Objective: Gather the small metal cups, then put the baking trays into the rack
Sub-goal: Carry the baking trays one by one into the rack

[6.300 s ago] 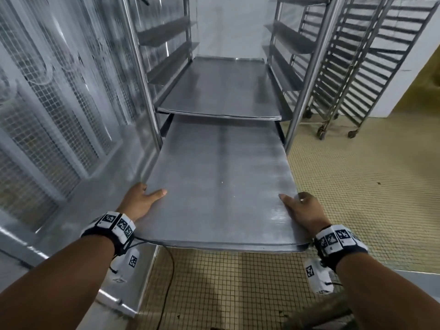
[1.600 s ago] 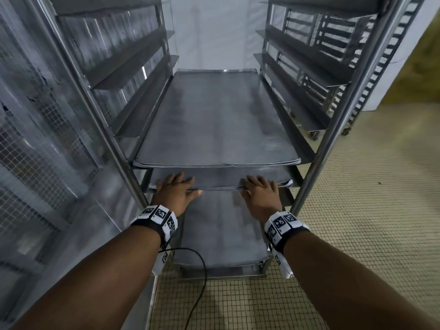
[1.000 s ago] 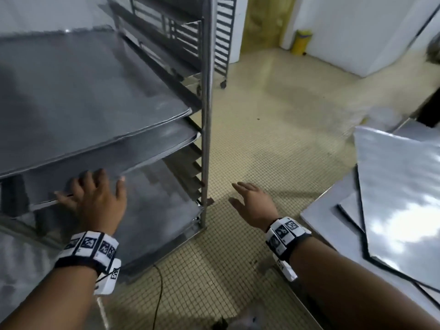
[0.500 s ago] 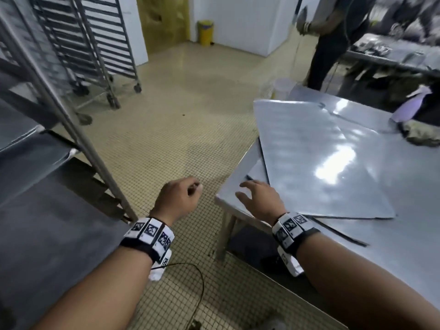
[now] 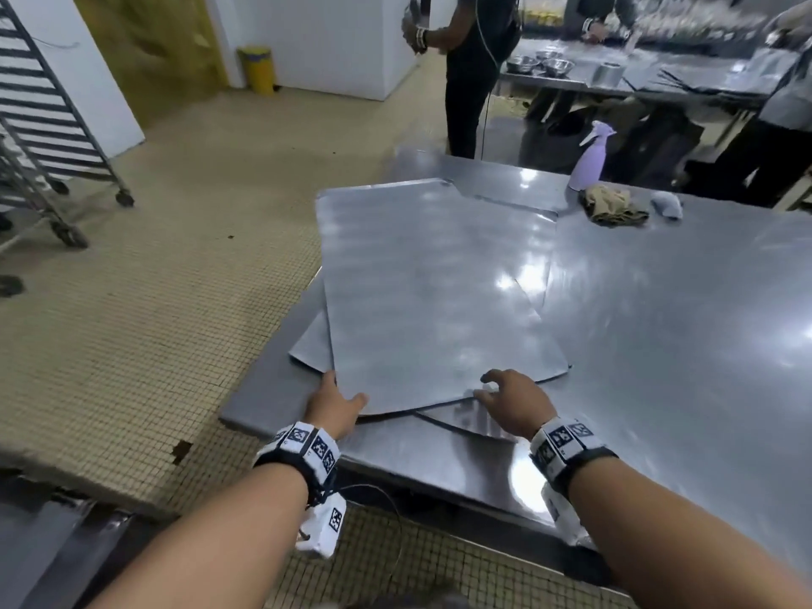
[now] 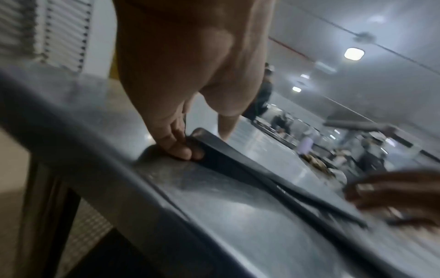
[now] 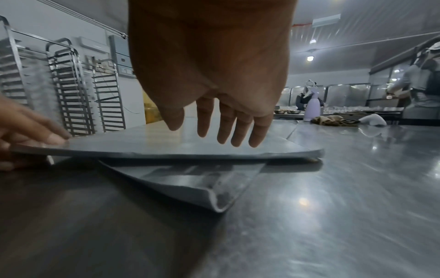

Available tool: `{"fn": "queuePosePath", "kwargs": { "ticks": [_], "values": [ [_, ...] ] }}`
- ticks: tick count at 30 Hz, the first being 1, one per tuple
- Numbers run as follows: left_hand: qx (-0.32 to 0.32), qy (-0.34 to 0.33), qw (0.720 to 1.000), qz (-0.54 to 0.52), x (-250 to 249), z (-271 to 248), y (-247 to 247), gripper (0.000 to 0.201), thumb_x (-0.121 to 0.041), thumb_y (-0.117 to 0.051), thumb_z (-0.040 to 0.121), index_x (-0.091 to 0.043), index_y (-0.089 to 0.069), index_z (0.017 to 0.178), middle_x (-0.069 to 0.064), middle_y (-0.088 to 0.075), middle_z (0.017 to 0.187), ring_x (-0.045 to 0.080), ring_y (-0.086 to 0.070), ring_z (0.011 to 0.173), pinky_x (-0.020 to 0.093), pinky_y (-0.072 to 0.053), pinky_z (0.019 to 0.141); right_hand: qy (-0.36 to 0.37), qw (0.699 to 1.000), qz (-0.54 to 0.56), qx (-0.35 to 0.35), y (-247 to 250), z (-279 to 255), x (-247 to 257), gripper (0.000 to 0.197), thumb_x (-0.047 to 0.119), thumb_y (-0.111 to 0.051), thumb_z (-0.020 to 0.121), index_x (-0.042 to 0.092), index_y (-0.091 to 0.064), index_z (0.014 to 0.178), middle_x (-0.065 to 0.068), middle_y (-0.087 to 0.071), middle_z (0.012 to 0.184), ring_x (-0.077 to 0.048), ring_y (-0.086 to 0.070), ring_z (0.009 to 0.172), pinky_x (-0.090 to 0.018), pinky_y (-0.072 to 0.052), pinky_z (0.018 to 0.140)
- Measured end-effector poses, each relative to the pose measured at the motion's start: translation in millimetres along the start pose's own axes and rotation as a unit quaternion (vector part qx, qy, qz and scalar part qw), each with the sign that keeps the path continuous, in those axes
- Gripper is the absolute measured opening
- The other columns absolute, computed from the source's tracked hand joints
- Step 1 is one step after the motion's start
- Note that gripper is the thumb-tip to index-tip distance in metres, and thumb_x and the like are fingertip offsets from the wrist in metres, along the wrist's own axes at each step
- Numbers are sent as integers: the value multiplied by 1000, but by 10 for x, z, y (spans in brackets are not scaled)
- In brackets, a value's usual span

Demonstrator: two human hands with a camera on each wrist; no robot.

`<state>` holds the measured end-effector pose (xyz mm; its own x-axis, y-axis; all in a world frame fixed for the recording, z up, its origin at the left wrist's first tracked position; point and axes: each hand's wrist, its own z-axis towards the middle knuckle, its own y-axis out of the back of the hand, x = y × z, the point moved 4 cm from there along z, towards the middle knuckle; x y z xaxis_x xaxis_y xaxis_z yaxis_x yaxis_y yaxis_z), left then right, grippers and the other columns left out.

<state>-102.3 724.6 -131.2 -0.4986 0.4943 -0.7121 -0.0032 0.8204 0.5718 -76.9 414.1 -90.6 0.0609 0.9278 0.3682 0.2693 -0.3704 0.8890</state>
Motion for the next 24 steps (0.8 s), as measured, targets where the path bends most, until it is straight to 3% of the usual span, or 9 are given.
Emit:
{"fn": "queuePosePath", "kwargs": {
  "ticks": [2, 5, 9, 11, 14, 17, 19, 24],
  "values": [
    [-18, 12, 999, -41, 74, 75, -39, 55, -11, -70, 81, -20, -49, 130, 6, -70, 114, 28, -67, 92, 38, -57, 83, -5, 1000, -2, 0, 21, 33, -179, 46, 52, -54, 94, 23, -62, 129, -5, -62, 130, -24, -58, 119, -37, -48, 97],
    [-6, -6, 999, -43, 121, 112, 20, 54, -3, -66, 79, -26, -52, 126, 5, -74, 105, 27, -67, 76, 40, -58, 72, -10, 1000, 0, -17, 67, 107, -364, 45, 52, -52, 95, 23, -62, 128, -4, -65, 128, -24, -59, 117, -39, -48, 96],
    [-36, 5, 999, -13, 245, 92, 459, 67, 3, -64, 88, -14, -38, 148, 10, -70, 86, 24, -59, 64, 26, -46, 53, -16, 999, -13, -47, 122, 165, -442, 45, 52, -50, 94, 26, -61, 129, -3, -63, 129, -26, -57, 118, -40, -46, 95],
    [-59, 25, 998, 25, 350, 113, 709, 71, -2, -67, 88, -11, -36, 151, 15, -69, 99, 25, -59, 73, 28, -47, 58, -20, 999, -5, -49, 110, 197, -450, 46, 51, -50, 94, 25, -61, 130, -4, -62, 131, -27, -55, 120, -41, -47, 97],
    [-110, 39, 990, 84, 416, 137, 1002, 53, -12, -71, 85, -6, -55, 135, 17, -67, 118, 27, -58, 91, 34, -46, 80, -22, 999, 9, -41, 46, 244, -433, 46, 49, -50, 95, 23, -59, 132, -6, -61, 134, -28, -54, 121, -43, -47, 99],
    [-124, 40, 984, 123, 473, 336, 1133, 59, -38, -65, 74, -14, -61, 127, 12, -66, 122, 33, -62, 102, 42, -52, 91, -28, 998, 40, -30, -21, 314, -361, 47, 47, -49, 95, 22, -57, 134, -8, -60, 132, -29, -55, 120, -40, -47, 99],
    [-114, 41, 982, 142, 507, 494, 1155, 59, -46, -60, 67, -21, -63, 121, 9, -67, 116, 32, -64, 100, 43, -54, 91, -33, 998, 57, -20, -58, 387, -299, 50, 46, -50, 94, 20, -54, 137, -11, -62, 130, -29, -58, 116, -38, -47, 96],
    [-96, 36, 989, 111, 327, 600, 1186, 36, -33, -67, 80, -18, -64, 112, 3, -71, 104, 26, -65, 90, 34, -51, 80, -58, 996, 74, 11, -73, 594, -174, 64, 45, -61, 91, 14, -43, 145, -14, -63, 130, -31, -59, 118, -36, -46, 96]
  ]
}}
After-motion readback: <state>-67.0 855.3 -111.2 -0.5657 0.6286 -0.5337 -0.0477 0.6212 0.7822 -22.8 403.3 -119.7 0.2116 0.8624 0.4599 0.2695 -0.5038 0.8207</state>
